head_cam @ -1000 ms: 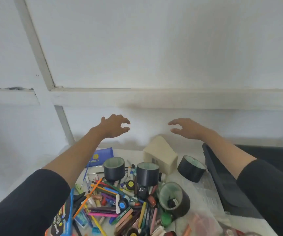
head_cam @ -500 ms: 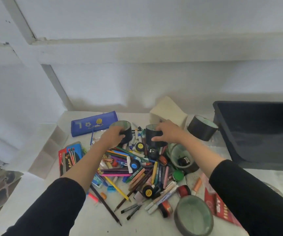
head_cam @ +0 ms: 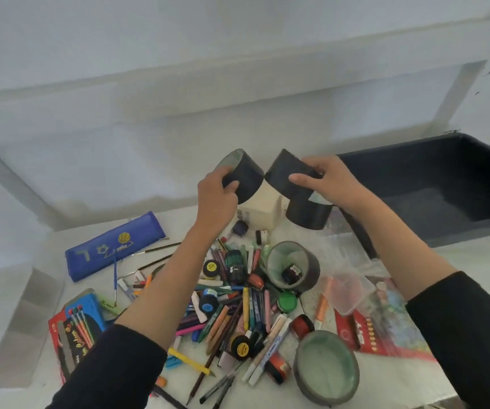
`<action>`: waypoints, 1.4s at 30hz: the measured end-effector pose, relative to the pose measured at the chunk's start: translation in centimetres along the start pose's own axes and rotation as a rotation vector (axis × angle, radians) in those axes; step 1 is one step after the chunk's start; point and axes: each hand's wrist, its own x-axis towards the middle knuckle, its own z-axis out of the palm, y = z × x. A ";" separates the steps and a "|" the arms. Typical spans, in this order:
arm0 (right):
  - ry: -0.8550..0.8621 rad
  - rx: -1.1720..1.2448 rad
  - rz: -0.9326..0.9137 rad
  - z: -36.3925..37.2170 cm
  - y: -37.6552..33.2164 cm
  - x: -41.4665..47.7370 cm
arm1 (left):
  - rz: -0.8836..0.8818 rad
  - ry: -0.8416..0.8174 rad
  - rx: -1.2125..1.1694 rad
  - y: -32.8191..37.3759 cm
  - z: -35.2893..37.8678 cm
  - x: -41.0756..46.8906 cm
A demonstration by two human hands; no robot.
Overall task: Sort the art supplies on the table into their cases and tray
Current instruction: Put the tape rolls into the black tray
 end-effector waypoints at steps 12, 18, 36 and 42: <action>-0.064 -0.452 0.174 -16.8 15.2 -3.8 | 0.220 -0.321 -0.037 11.1 21.9 3.6; -0.398 -0.564 0.168 -19.0 19.9 -2.9 | 0.115 -0.565 0.326 9.5 28.3 5.1; -0.583 -0.509 0.060 -16.8 21.2 -0.3 | 0.129 -0.625 0.614 8.8 25.9 6.0; -0.579 -0.507 0.037 -15.7 19.8 1.5 | -0.057 -0.457 0.405 9.1 24.2 4.3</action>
